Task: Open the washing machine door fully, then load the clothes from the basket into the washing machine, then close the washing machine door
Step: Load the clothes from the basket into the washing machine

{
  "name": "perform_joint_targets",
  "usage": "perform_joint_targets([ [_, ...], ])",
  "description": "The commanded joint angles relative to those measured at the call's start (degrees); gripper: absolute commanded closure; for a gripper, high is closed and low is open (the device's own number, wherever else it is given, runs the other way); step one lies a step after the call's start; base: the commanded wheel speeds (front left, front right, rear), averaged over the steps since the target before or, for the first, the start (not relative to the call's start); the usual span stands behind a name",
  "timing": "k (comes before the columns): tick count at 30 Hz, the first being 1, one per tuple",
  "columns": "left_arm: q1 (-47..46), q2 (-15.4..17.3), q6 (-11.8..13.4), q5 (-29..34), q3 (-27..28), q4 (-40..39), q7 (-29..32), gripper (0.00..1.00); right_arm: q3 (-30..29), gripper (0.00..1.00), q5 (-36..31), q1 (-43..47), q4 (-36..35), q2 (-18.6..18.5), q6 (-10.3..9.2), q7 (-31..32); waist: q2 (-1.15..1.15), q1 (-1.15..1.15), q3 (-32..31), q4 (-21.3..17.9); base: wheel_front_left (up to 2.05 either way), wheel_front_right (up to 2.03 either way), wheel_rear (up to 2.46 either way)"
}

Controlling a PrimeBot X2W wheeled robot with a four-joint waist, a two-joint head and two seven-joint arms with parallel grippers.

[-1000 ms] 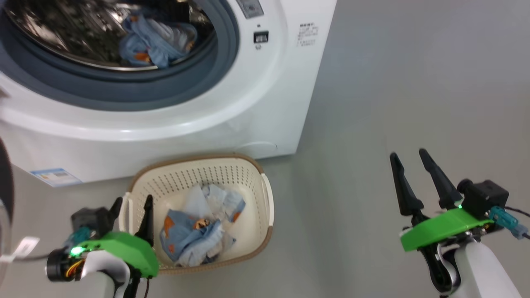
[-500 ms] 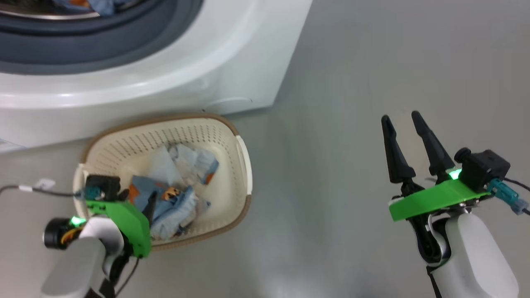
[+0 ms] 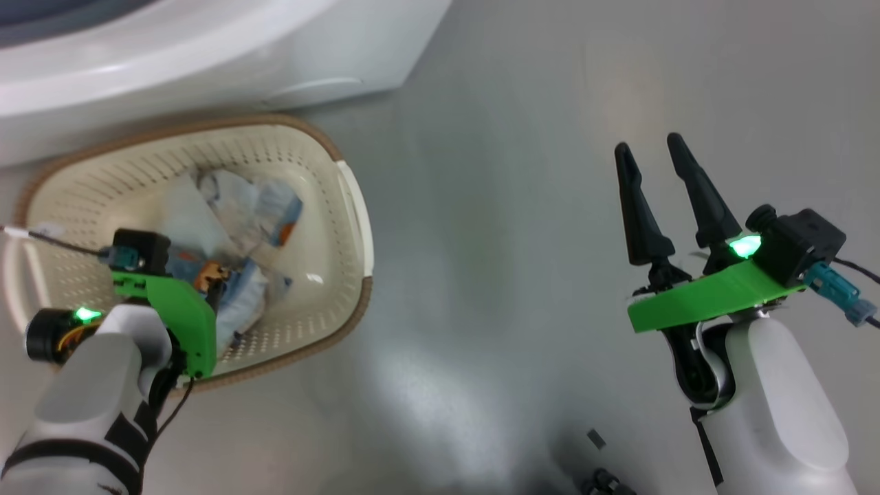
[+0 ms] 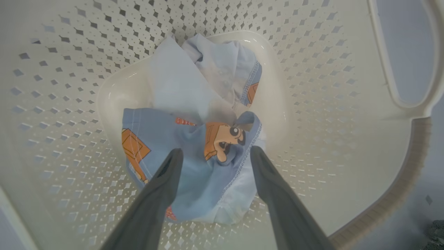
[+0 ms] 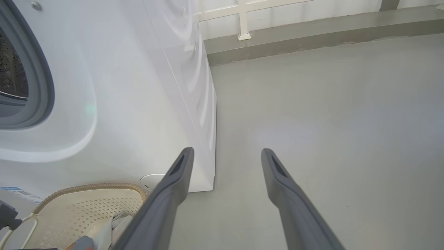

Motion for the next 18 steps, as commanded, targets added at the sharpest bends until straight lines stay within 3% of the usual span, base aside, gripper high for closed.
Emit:
perform_joint_targets([
  [1, -1.36, 1.51, -0.11, -0.76, -0.05, 0.36, 0.64, 0.0, 1.34, 0.0, 0.56, -0.41, -1.75, 0.44, 0.09, -0.27, 0.0, 0.0, 4.9, -2.98, 0.0, 0.0, 0.0],
  [9, -6.04, 3.1, -0.11, -1.07, -4.94, 3.42, 2.14, 0.0, 2.73, 0.0, 2.78, -1.78, -2.55, 0.54, 0.09, -0.27, 0.0, 0.0, 9.5, -5.38, 0.0, 0.0, 0.0],
  [18, -9.87, 4.39, 1.1, -1.35, -5.37, 7.6, 1.57, 0.0, 4.13, 0.0, 4.39, -2.43, -2.74, 0.55, 0.09, -0.27, 0.0, 0.0, 12.32, -7.39, 0.0, 0.0, 0.0],
])
